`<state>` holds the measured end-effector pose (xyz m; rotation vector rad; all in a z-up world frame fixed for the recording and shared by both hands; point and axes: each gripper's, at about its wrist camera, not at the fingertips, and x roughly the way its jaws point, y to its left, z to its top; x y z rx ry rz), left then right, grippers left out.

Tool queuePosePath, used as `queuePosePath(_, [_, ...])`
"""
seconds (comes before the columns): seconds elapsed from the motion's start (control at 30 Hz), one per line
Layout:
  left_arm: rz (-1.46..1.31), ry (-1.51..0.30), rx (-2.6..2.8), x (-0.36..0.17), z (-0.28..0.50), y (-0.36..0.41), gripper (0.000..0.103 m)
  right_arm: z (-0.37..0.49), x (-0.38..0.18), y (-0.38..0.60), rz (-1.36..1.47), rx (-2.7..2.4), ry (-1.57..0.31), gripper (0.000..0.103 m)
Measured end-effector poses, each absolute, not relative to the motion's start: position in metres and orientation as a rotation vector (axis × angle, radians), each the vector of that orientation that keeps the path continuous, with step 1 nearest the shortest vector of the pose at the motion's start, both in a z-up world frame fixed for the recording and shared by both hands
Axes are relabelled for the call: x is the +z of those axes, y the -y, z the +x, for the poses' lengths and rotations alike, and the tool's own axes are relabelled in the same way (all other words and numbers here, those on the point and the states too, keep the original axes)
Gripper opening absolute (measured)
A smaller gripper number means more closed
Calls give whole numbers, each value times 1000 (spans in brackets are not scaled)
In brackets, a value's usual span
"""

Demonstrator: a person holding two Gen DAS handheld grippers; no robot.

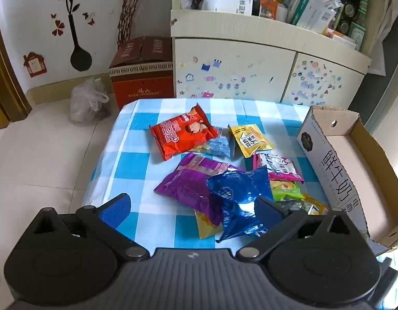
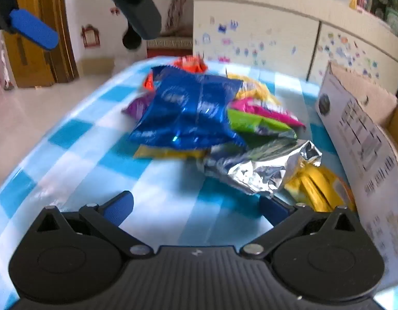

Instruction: Organize snacks

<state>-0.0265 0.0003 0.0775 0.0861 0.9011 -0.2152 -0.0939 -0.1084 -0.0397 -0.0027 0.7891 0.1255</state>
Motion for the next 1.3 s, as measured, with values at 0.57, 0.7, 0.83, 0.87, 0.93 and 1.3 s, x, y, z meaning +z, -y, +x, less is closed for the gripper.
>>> queuePosePath(0.57, [103, -908, -122, 78, -16, -15, 103, -101, 23, 128, 27, 143, -875, 102])
queuePosePath(0.7, [103, -915, -107, 76, -14, -15, 103, -85, 38, 148, 53, 119, -855, 102])
queuePosePath(0.83, [108, -933, -96, 70, -12, -14, 103, -69, 38, 172, 145, 81, -865, 102])
queuePosePath(0.87, [109, -937, -93, 69, -12, -14, 103, -66, 37, 174, 153, 73, -868, 102])
queuePosePath(0.93, [111, -943, -84, 66, -11, -14, 103, -60, 35, 178, 149, 52, -874, 102])
queuePosePath(1.3, [103, -994, -72, 51, -6, -12, 103, -41, 15, 202, 306, -57, -932, 102])
